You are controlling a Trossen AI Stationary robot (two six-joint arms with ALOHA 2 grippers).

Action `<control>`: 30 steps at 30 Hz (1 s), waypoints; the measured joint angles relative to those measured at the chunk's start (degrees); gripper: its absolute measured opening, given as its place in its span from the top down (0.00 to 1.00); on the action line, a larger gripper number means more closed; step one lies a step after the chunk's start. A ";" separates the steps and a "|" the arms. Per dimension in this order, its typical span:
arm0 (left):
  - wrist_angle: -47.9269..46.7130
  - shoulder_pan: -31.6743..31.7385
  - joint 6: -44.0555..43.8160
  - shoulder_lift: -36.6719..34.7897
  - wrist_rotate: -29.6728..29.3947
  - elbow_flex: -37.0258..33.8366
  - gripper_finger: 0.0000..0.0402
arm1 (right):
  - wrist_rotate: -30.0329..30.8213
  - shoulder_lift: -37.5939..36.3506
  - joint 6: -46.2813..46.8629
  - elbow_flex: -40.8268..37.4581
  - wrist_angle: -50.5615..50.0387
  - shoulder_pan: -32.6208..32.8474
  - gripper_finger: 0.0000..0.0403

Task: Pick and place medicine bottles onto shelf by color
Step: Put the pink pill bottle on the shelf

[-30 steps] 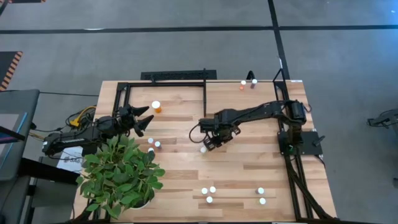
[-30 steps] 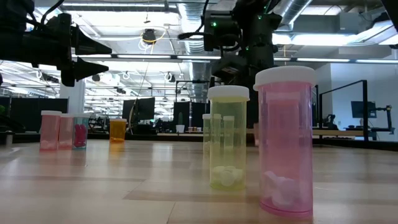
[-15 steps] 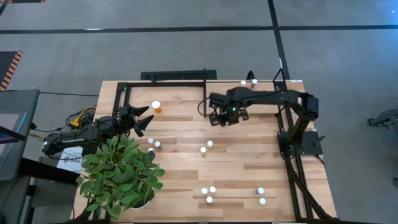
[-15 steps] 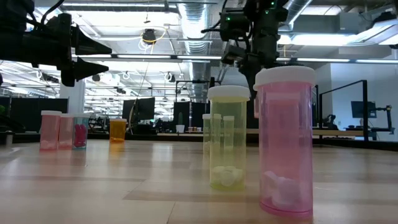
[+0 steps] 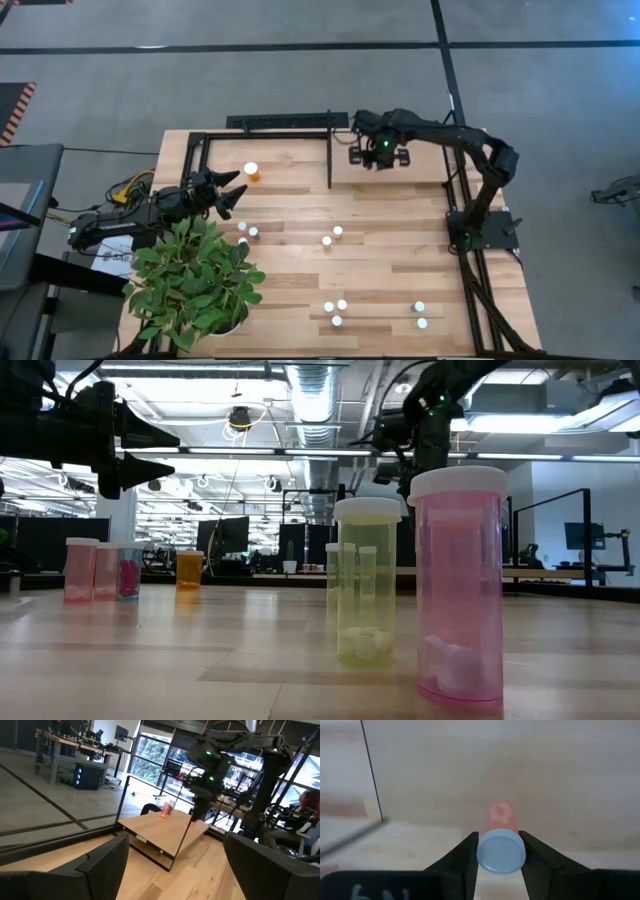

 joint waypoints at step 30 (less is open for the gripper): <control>0.02 0.02 0.00 0.00 -0.06 -0.01 0.22 | 5.69 14.85 -4.93 18.53 -4.52 -9.23 0.64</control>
